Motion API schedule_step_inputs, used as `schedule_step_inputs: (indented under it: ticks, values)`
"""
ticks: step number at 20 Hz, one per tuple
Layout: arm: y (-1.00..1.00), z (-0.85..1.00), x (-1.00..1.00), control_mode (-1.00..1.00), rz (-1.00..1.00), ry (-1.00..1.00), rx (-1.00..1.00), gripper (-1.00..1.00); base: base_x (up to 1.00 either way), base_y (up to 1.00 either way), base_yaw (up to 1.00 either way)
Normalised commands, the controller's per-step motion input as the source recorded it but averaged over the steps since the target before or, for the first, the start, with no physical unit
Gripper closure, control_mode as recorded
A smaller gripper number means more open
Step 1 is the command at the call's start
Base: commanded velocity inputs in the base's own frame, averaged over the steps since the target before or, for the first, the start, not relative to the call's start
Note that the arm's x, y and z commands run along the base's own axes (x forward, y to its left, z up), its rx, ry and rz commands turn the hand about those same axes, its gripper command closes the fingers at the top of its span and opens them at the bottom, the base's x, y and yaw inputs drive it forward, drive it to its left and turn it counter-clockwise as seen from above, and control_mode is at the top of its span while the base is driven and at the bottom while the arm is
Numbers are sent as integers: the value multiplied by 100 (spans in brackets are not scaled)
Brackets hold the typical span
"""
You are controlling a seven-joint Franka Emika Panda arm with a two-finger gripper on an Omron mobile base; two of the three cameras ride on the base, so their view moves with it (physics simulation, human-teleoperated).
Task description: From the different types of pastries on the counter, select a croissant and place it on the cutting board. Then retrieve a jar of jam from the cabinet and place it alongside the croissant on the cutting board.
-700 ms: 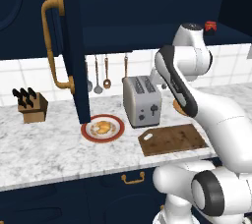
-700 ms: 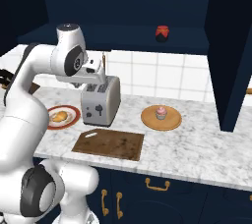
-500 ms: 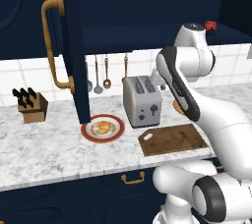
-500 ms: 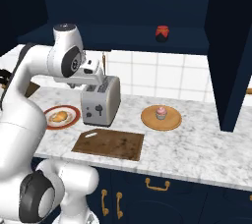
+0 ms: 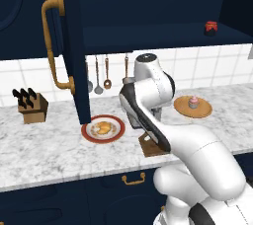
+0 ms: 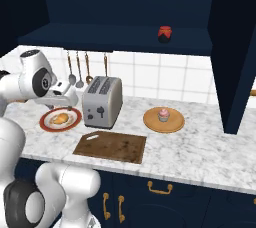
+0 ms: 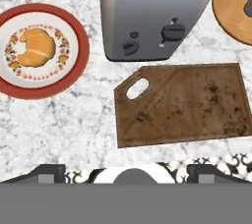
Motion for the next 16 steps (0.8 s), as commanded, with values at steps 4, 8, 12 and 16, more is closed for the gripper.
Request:
schedule_step_inputs:
  ticks: [4, 8, 12, 16]
  values:
    - [40, -35, 46, -100, 0, 19, 1, -100, 0, 0, 0]
    - [68, -36, 52, -100, 0, 4, 0, -100, 0, 0, 0]
    - [37, -35, 51, -100, 0, 1, 1, -100, 0, 0, 0]
    - [6, -43, 29, -100, 3, 9, -2, -100, 0, 0, 0]
